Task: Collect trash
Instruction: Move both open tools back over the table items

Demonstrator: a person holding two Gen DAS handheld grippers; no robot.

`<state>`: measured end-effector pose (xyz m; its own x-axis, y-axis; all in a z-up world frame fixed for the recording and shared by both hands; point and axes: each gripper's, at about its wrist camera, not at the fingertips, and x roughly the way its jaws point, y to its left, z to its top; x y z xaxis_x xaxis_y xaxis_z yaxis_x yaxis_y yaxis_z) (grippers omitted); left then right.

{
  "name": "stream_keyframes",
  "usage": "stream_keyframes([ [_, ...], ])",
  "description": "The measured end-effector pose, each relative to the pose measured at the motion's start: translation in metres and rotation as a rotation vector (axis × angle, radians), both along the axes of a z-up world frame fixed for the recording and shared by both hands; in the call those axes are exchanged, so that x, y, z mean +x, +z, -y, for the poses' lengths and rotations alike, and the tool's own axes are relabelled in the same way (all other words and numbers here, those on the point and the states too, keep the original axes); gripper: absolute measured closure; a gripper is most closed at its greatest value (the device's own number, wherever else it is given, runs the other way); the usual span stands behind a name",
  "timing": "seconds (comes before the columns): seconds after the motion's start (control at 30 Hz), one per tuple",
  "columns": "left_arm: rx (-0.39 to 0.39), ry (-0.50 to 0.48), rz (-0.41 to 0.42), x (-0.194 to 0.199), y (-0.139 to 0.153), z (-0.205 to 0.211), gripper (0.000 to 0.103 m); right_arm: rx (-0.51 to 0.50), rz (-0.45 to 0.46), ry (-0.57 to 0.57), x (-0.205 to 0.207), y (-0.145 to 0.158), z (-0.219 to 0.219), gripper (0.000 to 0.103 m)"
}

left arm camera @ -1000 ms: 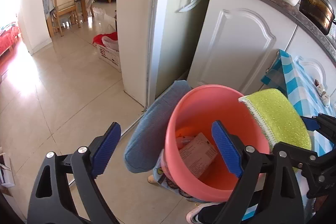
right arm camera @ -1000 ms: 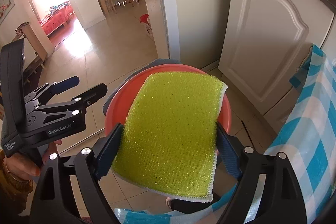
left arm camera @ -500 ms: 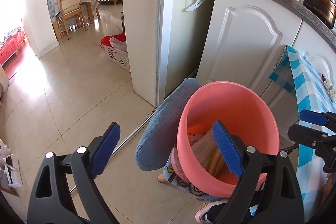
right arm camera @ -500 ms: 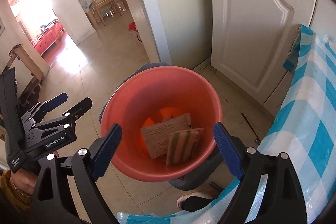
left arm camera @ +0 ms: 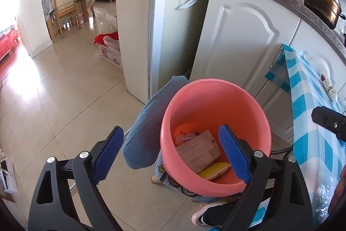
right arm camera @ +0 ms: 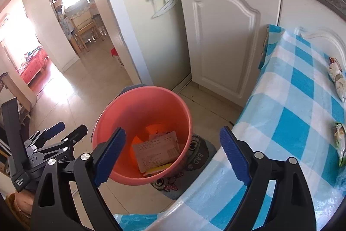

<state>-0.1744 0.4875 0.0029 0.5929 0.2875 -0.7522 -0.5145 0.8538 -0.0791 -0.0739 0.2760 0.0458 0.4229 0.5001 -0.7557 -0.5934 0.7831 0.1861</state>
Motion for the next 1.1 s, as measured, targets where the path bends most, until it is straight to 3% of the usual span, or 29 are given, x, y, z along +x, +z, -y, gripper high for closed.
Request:
stream_keyframes([
  [0.77,0.028,-0.166,0.022,0.018,0.033,0.084,0.013,0.008,0.205,-0.227,-0.013,0.041,0.107,0.011],
  [1.1,0.011,-0.263,0.003,0.034,0.037,0.134,0.013,0.035,0.209,-0.342,-0.014,0.038,0.167,0.009],
])
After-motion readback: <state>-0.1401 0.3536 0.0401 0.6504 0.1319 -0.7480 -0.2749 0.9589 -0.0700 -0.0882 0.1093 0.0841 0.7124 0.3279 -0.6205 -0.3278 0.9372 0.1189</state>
